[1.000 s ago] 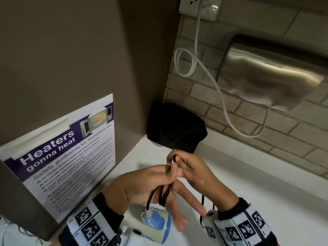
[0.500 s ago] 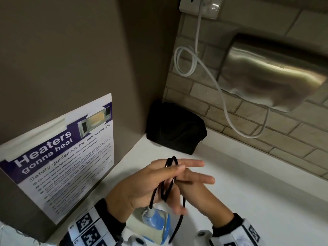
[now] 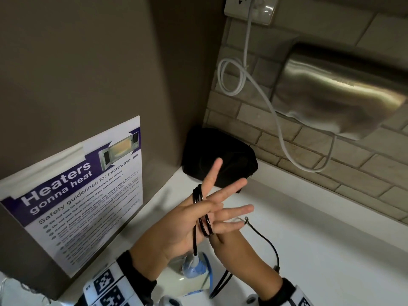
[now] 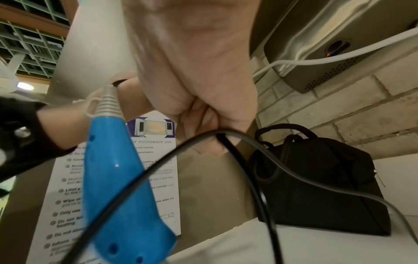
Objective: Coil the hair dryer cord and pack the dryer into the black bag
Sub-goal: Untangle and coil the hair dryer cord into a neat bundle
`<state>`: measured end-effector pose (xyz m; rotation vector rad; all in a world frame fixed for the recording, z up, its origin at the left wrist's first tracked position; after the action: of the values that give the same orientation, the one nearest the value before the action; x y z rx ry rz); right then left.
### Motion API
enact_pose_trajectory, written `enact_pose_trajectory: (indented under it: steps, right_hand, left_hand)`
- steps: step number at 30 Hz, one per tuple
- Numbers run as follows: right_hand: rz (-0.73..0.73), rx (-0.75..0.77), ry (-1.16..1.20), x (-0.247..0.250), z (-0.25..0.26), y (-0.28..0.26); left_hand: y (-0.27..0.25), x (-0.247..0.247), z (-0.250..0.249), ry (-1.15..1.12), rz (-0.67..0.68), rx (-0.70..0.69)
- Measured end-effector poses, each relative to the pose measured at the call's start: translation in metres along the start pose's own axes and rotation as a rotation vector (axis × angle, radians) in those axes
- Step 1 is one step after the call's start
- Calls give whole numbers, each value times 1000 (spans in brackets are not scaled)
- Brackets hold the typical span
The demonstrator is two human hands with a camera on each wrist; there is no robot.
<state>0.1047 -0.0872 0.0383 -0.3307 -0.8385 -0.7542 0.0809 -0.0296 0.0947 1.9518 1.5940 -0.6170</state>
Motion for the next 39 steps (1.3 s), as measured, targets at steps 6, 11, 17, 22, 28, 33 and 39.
enact_pose_trajectory:
  steps: [6, 11, 17, 22, 28, 33, 39]
  right_hand:
    - [-9, 68, -185, -4, -6, -7]
    - [30, 65, -296, 13, 1, -21]
    - [90, 107, -355, 7, 24, -39]
    - [-98, 169, -505, 33, 38, -37]
    - [-340, 282, -496, 92, 71, -22]
    - [-420, 329, -559, 114, 86, -3]
    - [-236, 284, -300, 91, 61, 27]
  left_hand:
    - [-1, 43, -29, 33, -295, -178]
    - [-6, 61, -35, 113, -393, -215]
    - [-4, 64, -34, 185, -383, -245]
    - [-1, 67, -22, 276, -445, -199]
    - [1, 42, -2, 332, -182, -38]
    - [-7, 18, 11, 366, 38, 147]
    - [-17, -2, 14, 280, 236, 213]
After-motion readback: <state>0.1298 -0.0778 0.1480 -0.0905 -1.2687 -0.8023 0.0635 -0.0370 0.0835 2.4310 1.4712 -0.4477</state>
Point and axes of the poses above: each hand's wrist, its own y-axis towards the middle knuckle, its own x-axis out of the back of the hand, z = x × y, the point moved 8 cm from there along y, towards the middle knuckle, and after that the axes turned 7 degrees about -z, right-handed, at the moved point
